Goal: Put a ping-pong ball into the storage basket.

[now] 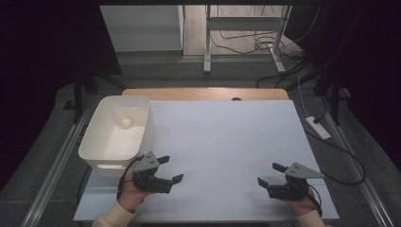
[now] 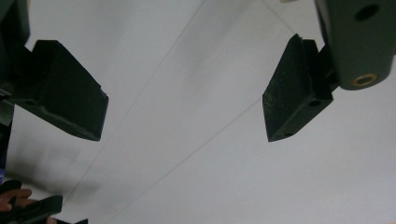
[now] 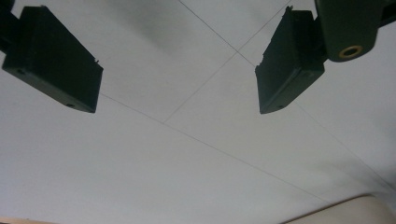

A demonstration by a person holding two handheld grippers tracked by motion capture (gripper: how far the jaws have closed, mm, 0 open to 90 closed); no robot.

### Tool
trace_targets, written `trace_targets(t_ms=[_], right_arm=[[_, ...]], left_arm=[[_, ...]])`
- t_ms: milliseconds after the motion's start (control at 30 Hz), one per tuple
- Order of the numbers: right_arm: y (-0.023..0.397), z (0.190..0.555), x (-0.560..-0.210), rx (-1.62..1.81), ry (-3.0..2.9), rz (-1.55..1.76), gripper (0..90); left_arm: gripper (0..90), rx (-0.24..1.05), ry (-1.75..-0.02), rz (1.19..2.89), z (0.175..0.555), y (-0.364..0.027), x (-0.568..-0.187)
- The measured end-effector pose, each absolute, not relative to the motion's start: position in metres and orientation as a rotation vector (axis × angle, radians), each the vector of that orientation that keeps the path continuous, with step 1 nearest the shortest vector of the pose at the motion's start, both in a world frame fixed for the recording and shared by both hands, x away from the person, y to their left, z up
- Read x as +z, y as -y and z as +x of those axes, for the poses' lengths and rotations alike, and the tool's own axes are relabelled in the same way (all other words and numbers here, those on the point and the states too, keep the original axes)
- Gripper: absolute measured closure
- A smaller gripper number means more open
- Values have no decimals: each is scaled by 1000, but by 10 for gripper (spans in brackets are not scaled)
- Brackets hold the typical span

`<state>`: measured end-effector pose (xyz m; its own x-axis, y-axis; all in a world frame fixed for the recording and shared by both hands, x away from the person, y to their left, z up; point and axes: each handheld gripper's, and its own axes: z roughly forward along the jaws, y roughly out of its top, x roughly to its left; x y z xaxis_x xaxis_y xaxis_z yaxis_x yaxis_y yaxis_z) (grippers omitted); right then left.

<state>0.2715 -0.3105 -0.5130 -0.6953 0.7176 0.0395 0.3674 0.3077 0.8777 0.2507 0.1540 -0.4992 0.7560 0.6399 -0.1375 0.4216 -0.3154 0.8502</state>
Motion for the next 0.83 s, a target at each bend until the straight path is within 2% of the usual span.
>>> trace_targets(t_ms=[833], right_arm=[[311, 271, -513, 1360, -2226, 945, 144]], left_arm=[[154, 279, -853, 1968, 241, -166, -516]])
